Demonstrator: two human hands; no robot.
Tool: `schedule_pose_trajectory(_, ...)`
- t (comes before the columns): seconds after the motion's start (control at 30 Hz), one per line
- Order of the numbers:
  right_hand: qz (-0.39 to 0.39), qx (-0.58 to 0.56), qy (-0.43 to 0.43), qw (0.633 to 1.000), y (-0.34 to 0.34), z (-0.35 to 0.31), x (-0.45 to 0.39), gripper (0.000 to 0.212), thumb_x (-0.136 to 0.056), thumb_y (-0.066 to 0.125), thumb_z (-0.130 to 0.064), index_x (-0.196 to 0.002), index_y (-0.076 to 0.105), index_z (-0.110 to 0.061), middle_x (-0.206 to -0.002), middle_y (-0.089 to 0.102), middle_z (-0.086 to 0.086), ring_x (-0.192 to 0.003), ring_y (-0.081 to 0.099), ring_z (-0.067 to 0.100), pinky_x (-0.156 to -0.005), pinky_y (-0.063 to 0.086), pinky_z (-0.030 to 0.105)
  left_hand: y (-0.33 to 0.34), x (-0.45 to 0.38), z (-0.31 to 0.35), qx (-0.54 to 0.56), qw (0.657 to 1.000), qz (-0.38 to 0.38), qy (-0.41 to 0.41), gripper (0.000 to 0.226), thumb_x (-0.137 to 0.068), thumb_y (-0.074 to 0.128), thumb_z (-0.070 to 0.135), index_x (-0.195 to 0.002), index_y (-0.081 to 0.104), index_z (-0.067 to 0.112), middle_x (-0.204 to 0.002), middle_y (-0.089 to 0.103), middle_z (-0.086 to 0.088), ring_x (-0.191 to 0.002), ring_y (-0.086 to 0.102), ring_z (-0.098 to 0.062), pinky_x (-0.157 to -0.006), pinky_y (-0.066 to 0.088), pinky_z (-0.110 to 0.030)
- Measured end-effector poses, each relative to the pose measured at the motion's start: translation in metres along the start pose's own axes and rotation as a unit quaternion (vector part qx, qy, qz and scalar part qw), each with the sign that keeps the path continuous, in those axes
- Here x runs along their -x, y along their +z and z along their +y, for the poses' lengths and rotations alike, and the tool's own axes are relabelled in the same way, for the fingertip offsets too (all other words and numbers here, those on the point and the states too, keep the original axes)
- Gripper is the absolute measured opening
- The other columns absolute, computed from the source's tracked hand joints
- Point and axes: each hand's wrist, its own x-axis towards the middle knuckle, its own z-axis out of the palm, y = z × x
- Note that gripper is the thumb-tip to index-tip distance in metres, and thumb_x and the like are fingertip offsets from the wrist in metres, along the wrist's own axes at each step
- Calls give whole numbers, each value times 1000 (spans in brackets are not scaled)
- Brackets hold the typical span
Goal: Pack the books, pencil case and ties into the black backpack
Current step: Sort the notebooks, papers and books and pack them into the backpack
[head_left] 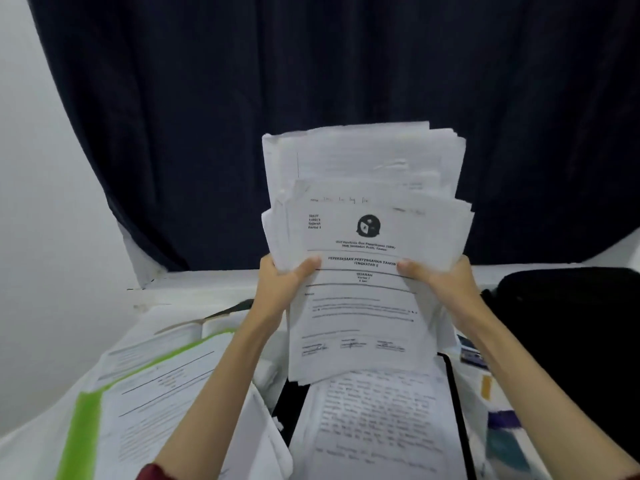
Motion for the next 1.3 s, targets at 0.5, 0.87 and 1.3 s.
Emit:
schedule_pose_trajectory(0.5, 94, -23, -50, 994, 6, 19, 25, 32, -78, 75, -23, -106, 59, -21, -102, 69, -6, -93, 66, 4, -76, 54, 18, 22, 2, -6, -28, 999, 16, -3, 28, -73, 80, 17, -98, 67, 16, -92, 72, 5, -83, 70, -5, -64, 53, -15)
schedule_pose_trajectory(0.87, 32, -84, -34, 995, 1, 9, 27, 9, -90, 61, -22, -99, 61, -22, -83, 70, -16, -77, 68, -4, -59, 49, 8, 15, -7, 18, 18, 998, 9, 54, 50, -65, 83, 26, -106, 63, 9, -94, 72, 3, -83, 70, -6, -64, 53, -17)
schedule_pose_trajectory(1.3, 214, 15, -196, 957, 28, -3, 24, 14, -87, 67, -21, -100, 62, -18, -89, 64, -20, -83, 63, -10, -75, 52, 12, 45, -5, 50, -61, 970, 156, 175, 19, -77, 76, 35, -87, 62, 27, -84, 69, 9, -82, 68, -10, -74, 56, -32)
